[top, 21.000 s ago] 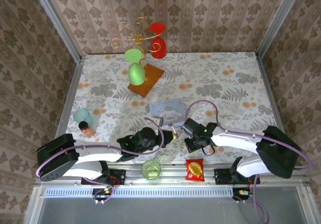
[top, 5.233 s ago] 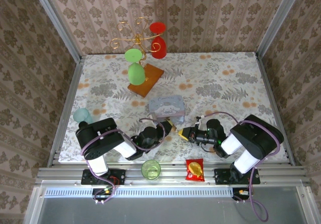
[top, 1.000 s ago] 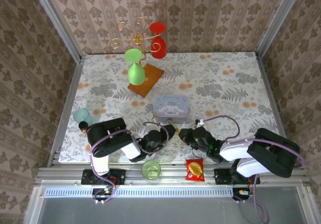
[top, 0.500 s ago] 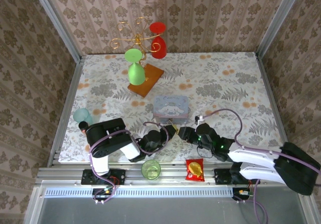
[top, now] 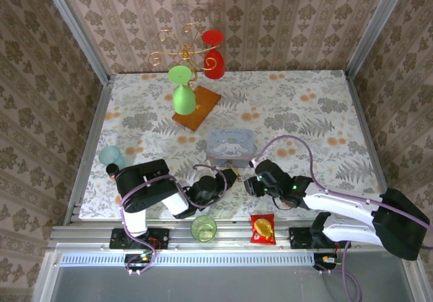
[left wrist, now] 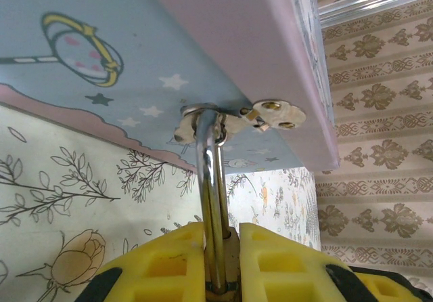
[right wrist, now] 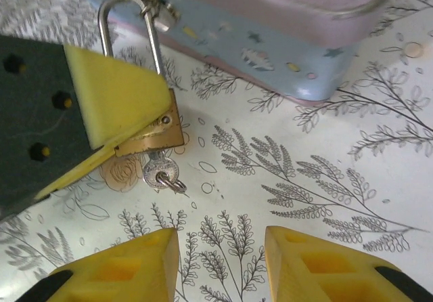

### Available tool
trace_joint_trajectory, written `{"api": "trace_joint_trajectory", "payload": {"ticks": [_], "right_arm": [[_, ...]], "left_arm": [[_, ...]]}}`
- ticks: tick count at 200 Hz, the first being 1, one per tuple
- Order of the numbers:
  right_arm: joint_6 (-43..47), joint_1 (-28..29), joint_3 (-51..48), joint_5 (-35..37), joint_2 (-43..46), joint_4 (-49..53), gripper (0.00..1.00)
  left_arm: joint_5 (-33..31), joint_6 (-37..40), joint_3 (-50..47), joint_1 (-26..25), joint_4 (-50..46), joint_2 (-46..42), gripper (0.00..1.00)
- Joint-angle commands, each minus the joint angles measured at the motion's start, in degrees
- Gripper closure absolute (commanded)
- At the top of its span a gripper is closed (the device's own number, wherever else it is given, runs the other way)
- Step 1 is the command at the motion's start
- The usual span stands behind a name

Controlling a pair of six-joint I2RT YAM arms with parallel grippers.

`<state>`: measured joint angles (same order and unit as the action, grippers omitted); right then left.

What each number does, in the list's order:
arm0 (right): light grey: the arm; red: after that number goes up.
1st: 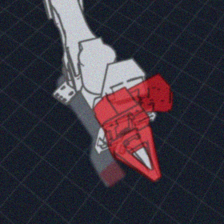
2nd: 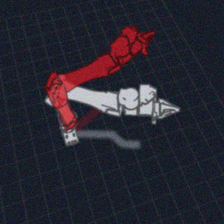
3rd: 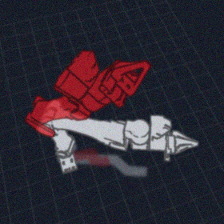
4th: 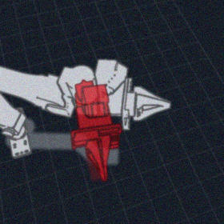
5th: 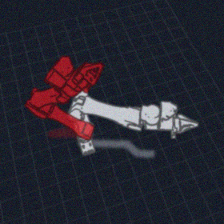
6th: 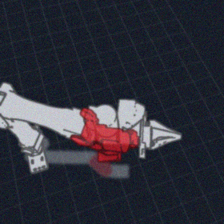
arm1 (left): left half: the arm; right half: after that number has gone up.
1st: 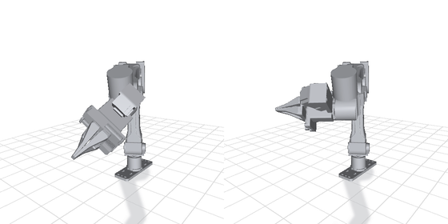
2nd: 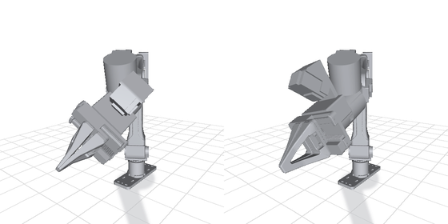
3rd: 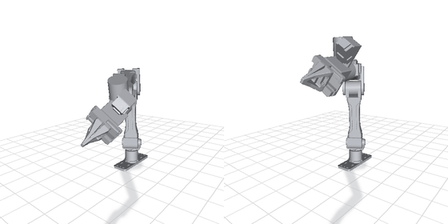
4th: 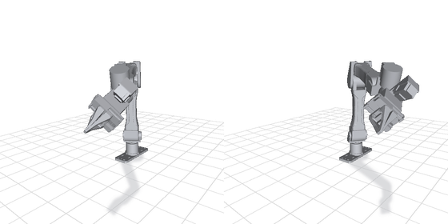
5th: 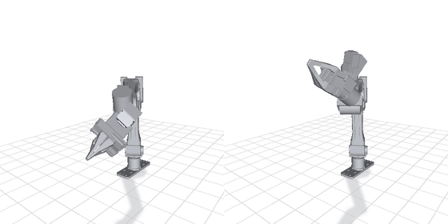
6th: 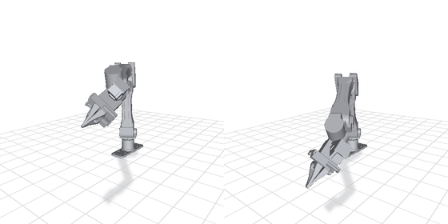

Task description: Unlock the padlock with the key

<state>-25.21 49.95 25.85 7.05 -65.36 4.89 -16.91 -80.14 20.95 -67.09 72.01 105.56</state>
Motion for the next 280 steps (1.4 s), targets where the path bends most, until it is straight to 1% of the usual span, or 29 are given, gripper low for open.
{"api": "trace_joint_trajectory", "payload": {"ticks": [1, 8, 19, 46, 62, 76, 85, 102, 127, 141, 157, 182, 196, 207, 214, 231, 238, 256, 262, 280], "right_arm": [[5.9, 1.93, 2.63, 4.31, -2.94, -2.45, 0.61], [5.81, 2.38, 2.31, 6.66, -3.72, -4.15, 0.6], [7.18, 3.18, 1.54, 7.16, -4.93, -7.67, 0.59], [10.6, 5.81, 2.57, 9.87, -8.66, -10.42, 0.59], [11.2, 6.03, 2.7, 9.28, -10.21, -11.61, 0.6], [12.3, 6.03, 2.08, 7.03, -11.49, -14.54, 0.61], [12.68, 6.1, 2.38, 7.16, -12.4, -14.69, 0.61], [13.69, 6.35, 2.62, 9.26, -13.55, -14.84, 0.63], [16.26, 8.49, 2.79, 13.61, -14.0, -15.96, 0.65], [17.44, 9.59, 3.35, 16.29, -16.13, -15.95, 0.69], [18.33, 10.33, 4.09, 18.41, -17.74, -15.81, 0.71], [18.58, 10.34, 4.72, 17.85, -19.96, -16.8, 0.74], [17.92, 10.36, 4.75, 18.06, -20.92, -17.39, 0.84], [17.38, 10.34, 4.36, 17.35, -20.89, -18.14, 0.85], [16.54, 10.26, 3.99, 16.8, -20.55, -18.4, 0.86], [14.39, 9.55, 1.84, 13.43, -18.25, -20.64, 0.89], [13.1, 8.57, 0.41, 11.15, -16.91, -22.2, 0.9], [9.5, 5.01, -3.73, 1.9, -14.79, -27.0, 0.91], [8.51, 3.93, -4.72, -1.04, -12.43, -27.92, 0.91], [7.32, 2.51, -6.42, -5.95, -10.85, -29.03, 0.91]], "left_arm": [[-0.24, 0.89, 0.32, -0.43, 1.91, -2.24, 0.96], [-0.21, 0.81, 0.4, -0.58, 1.83, -2.28, 0.96], [-0.09, 0.69, 0.5, -0.74, 1.91, -2.28, 0.96], [0.1, 0.68, 0.76, -0.94, 1.82, -2.37, 0.96], [0.2, 0.56, 0.89, -0.85, 1.78, -2.3, 0.96], [0.21, 0.34, 0.94, -0.89, 1.82, -2.03, 0.96], [0.29, 0.25, 1.03, -0.85, 1.84, -1.88, 0.97], [0.36, 0.15, 1.02, -0.92, 1.87, -1.98, 0.96], [0.16, -0.02, 0.76, -0.85, 1.83, -2.11, 0.96], [0.13, -0.12, 0.72, -0.85, 1.91, -2.11, 0.96], [0.37, -0.12, 0.84, -0.86, 1.91, -2.2, 0.96], [0.56, -0.61, 0.98, -0.85, 1.94, -2.33, 0.96], [0.46, -0.48, 0.87, -0.85, 1.91, -2.33, 0.96], [0.38, -0.75, 0.75, -0.85, 2.0, -2.24, 0.95], [0.3, -0.97, 0.52, -0.85, 2.09, -2.12, 0.93], [0.12, -0.74, 0.02, -0.85, 2.01, -2.11, 0.89], [-0.06, -0.43, -0.31, -0.76, 2.04, -2.18, 0.86], [-1.35, 2.18, -1.9, -0.26, 1.95, -3.12, 0.76], [-1.55, 3.12, -2.42, 0.08, 1.85, -3.56, 0.72], [-1.58, 5.21, -3.53, 1.11, 1.2, -4.22, 0.71]]}}
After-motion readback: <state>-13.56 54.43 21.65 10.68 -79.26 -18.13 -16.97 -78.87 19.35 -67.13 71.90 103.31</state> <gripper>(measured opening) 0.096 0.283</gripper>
